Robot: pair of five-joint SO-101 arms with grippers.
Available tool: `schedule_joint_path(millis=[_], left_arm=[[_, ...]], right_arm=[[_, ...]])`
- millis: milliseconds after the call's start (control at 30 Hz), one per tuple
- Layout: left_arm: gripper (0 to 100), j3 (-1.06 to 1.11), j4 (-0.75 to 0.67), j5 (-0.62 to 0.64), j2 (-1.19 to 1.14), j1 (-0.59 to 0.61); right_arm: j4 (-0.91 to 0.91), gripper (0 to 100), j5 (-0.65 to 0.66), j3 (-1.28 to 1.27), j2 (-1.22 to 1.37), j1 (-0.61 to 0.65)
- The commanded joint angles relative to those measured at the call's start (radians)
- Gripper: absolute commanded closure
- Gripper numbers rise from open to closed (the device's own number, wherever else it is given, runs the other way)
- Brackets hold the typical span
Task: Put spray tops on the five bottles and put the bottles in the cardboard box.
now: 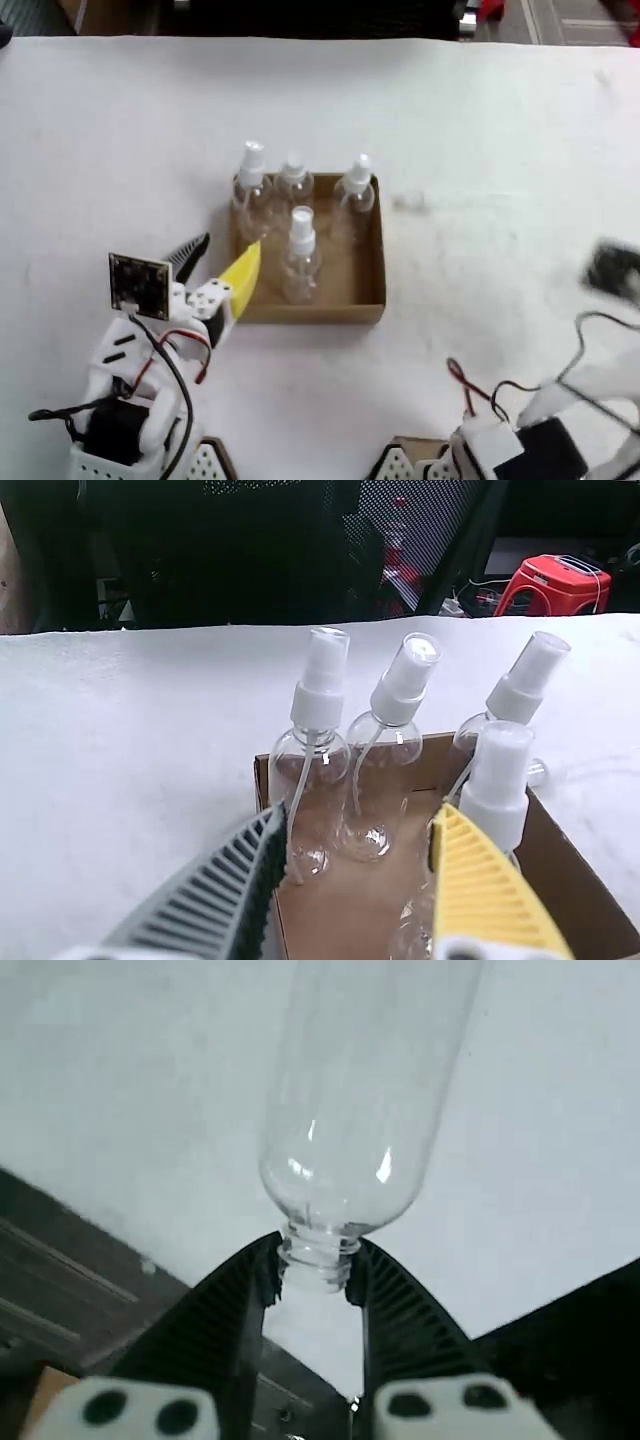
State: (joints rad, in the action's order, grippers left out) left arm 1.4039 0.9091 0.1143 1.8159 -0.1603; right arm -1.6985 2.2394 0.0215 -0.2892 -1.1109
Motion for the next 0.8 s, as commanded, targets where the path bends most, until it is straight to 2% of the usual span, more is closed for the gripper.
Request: schedule_joint_path(millis=[0,100,333,633,767], left_arm=[[78,-0.006,-0.028,0.003,0.013,-0.013],[78,-0.006,-0.026,0.003,0.013,-0.013],[78,-0.006,-0.025,0.003,0.013,-0.013],[78,-0.008,-0.026,0.003,0.013,-0.008],[78,-0.008,-0.025,0.003,0.013,-0.008]], right_arm=[[0.030,98.1,0.203,0.057,-0.084,-0.093],[0.065,98.1,0.212,0.058,-0.128,-0.088],[0.079,98.1,0.222,0.052,-0.232,0.070],[0.028,98.1,0.514,-0.003,-0.453,0.252],[0.015,98.1,0.520,-0.130,-0.487,0.366]])
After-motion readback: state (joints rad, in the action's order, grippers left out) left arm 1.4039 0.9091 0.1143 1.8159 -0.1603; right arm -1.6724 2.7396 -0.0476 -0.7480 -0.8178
